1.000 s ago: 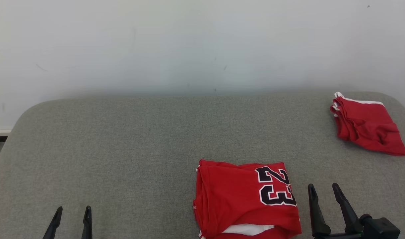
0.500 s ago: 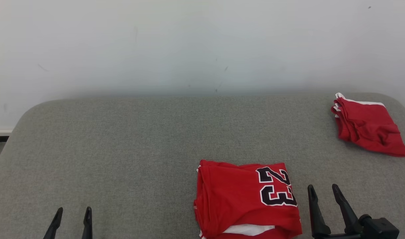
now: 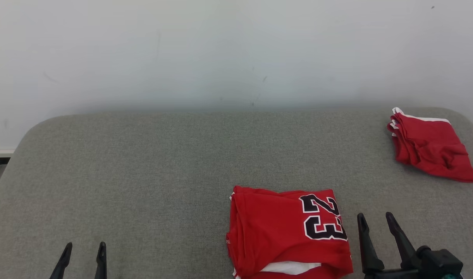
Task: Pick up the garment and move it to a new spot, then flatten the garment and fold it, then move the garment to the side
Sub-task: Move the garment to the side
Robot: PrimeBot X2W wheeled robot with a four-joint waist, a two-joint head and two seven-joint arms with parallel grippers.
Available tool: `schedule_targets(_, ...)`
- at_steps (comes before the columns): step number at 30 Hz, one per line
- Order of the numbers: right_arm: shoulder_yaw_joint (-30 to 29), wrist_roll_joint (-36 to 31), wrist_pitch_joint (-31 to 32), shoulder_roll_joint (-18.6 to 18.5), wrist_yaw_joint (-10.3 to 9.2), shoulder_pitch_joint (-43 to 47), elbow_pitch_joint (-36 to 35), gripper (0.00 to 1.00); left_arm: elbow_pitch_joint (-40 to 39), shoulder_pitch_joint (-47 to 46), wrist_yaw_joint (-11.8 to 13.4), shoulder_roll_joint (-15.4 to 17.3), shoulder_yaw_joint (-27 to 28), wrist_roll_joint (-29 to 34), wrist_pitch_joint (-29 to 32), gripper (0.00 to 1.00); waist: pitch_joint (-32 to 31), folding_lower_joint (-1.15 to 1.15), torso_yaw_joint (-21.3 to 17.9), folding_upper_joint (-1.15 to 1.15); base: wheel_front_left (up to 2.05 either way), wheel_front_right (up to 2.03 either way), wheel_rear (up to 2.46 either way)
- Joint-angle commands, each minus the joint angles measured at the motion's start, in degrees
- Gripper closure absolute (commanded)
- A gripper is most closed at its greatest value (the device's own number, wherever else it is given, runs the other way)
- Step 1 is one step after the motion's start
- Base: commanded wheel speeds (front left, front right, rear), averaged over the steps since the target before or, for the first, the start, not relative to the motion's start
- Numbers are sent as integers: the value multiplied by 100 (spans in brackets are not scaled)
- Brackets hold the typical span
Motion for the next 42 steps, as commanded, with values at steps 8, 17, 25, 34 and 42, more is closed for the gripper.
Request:
schedule_targets(8, -67, -223, 604, 6, -17, -749, 462, 0, -24, -53, 6, -40, -44, 28, -17, 0, 112, 0, 47, 0, 0, 0, 0)
schedule_targets(17, -190, -399, 1061, 92, -17, -1404, 1689, 0, 17, -143, 6, -17, -120, -34, -17, 0, 267, 0, 205, 0, 0, 0, 0)
schedule_targets(25, -296, -473, 970, 168, -17, -2000, 2975, 0, 23, -287, 6, 25, -188, -85, -17, 0, 474, 0, 285, 0, 0, 0, 0)
schedule_targets(34, -212, -376, 774, 219, -17, -2489, 4593, 17, 106, -463, 6, 66, -291, -149, -17, 0, 589, 0, 415, 0, 0, 0, 0)
schedule_targets(42, 341, 68, 333, 224, -5, -2891, 4905, 100, 116, -413, 6, 58, -190, -174, -17, 0, 598, 0, 336, 0, 0, 0, 0)
